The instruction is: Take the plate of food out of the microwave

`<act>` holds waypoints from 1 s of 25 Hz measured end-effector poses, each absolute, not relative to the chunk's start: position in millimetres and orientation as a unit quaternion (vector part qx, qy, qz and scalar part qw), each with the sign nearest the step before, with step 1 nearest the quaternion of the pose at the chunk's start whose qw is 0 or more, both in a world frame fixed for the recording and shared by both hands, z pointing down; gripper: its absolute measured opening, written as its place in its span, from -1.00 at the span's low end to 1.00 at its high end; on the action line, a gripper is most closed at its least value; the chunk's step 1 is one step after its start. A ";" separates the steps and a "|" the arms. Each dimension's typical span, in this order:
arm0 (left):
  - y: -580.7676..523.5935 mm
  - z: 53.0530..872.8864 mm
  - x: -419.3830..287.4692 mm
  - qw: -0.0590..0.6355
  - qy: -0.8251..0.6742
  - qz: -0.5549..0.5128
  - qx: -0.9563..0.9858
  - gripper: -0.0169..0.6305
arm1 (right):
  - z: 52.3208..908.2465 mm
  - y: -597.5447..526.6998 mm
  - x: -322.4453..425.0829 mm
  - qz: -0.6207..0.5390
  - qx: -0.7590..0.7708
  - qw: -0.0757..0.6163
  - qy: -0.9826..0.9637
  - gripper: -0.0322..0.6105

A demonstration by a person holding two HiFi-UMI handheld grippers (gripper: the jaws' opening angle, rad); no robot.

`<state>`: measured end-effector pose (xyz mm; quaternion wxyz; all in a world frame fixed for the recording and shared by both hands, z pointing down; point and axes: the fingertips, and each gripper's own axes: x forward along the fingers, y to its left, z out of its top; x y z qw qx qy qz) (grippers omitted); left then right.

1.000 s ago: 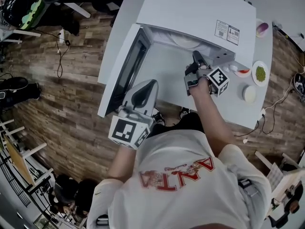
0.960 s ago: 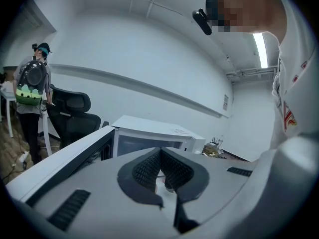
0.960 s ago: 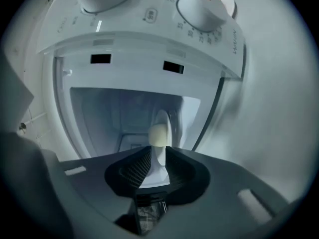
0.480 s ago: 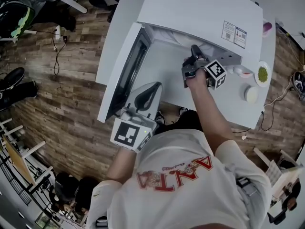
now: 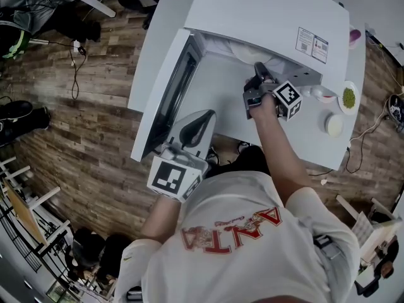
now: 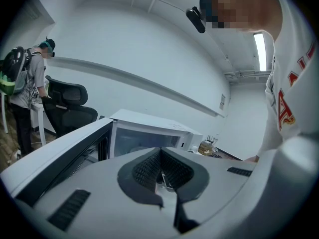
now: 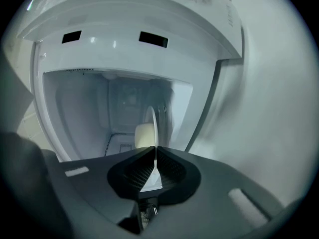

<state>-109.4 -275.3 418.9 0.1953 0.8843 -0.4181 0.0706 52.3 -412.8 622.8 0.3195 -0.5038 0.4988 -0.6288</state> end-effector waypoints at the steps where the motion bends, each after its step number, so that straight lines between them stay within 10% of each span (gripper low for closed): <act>1: -274.7 419.4 -109.7 0.198 -0.417 0.071 0.884 -0.92 | 622.8 -410.5 52.9 -0.629 -0.504 0.317 0.500 -0.85; 25: -260.7 427.2 -118.0 0.222 -0.432 0.074 0.871 -0.92 | 631.0 -410.9 56.6 -0.624 -0.486 0.354 0.499 -0.85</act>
